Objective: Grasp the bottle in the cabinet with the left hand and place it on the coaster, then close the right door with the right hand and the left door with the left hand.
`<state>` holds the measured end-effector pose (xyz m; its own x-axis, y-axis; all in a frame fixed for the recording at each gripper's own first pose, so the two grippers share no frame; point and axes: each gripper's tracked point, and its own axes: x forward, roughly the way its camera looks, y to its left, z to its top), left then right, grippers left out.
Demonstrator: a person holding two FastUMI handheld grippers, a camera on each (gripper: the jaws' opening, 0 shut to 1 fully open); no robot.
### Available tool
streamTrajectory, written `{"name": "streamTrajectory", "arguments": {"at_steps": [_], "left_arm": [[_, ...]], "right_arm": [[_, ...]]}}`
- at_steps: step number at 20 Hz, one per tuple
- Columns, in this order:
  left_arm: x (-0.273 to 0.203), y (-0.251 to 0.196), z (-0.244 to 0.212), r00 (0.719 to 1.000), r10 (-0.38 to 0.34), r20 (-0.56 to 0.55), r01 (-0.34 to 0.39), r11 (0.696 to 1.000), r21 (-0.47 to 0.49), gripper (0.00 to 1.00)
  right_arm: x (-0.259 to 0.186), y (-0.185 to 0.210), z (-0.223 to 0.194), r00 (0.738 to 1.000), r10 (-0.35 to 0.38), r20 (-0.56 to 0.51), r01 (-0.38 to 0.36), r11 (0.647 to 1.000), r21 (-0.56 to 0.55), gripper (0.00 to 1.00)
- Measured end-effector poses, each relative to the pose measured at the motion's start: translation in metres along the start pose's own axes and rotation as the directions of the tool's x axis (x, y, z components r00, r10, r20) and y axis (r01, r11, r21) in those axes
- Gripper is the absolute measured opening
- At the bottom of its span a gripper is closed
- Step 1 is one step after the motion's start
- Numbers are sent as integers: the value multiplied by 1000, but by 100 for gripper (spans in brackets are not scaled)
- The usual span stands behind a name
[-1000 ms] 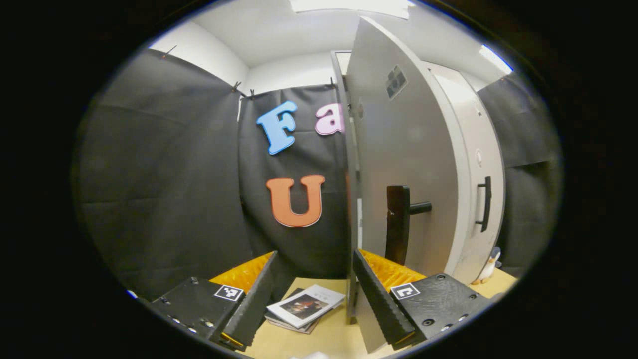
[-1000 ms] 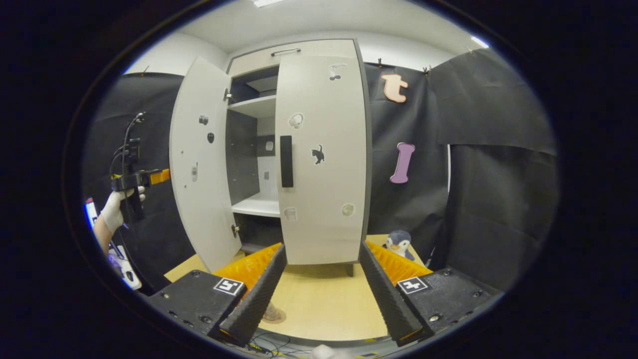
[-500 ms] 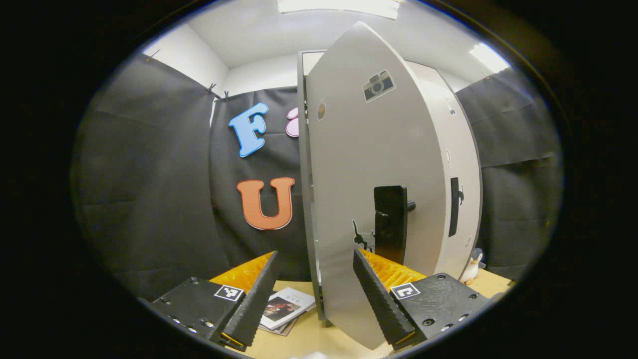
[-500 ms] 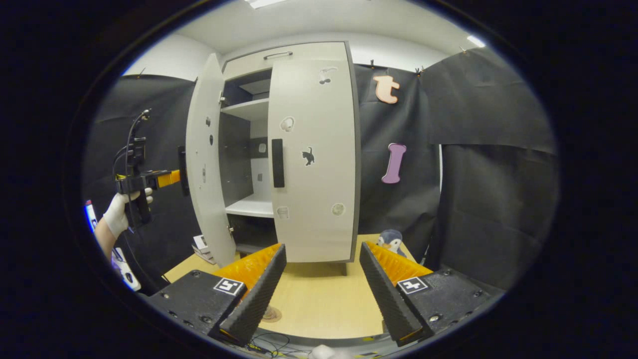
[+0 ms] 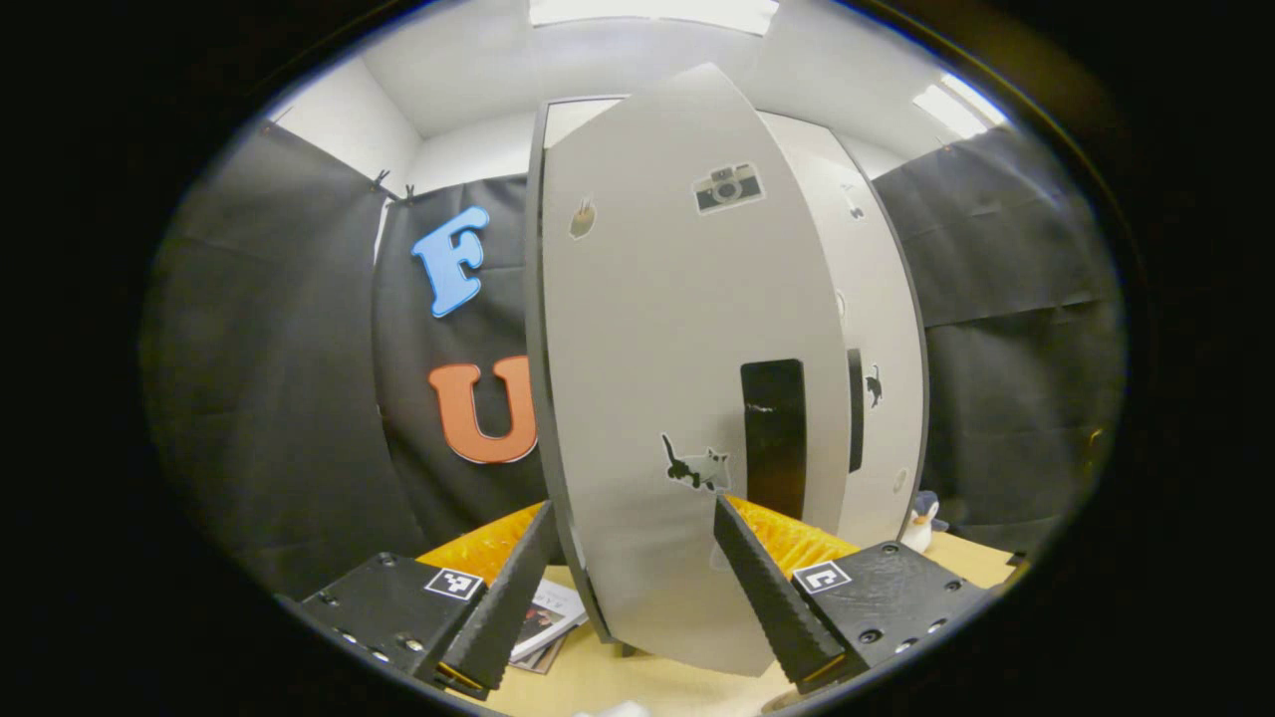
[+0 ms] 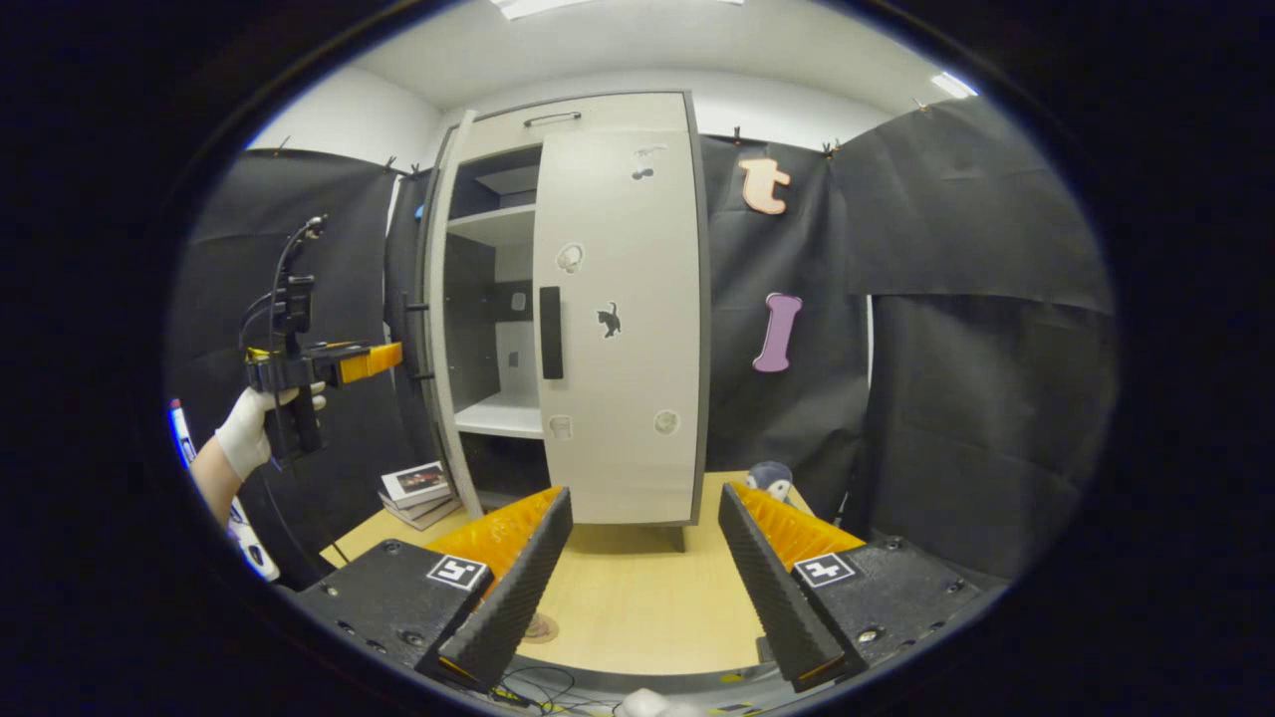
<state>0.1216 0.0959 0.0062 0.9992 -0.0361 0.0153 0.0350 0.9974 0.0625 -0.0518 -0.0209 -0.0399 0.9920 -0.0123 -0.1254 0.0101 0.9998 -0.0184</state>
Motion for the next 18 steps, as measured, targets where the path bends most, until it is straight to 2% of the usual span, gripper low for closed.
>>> {"name": "streamTrajectory", "arguments": {"at_steps": [5,13,18], "left_arm": [[-24,-7,6,1000,0,3,0,1000,26,97],[-94,-19,20,1000,-27,16,26,999,36,97],[-130,-31,11,999,-31,16,31,999,-25,97]], "right_arm": [[-4,-5,8,999,-41,32,42,999,-19,97],[-2,4,26,995,-49,87,49,999,-8,97],[7,16,31,995,-27,95,28,1000,-7,97]]}}
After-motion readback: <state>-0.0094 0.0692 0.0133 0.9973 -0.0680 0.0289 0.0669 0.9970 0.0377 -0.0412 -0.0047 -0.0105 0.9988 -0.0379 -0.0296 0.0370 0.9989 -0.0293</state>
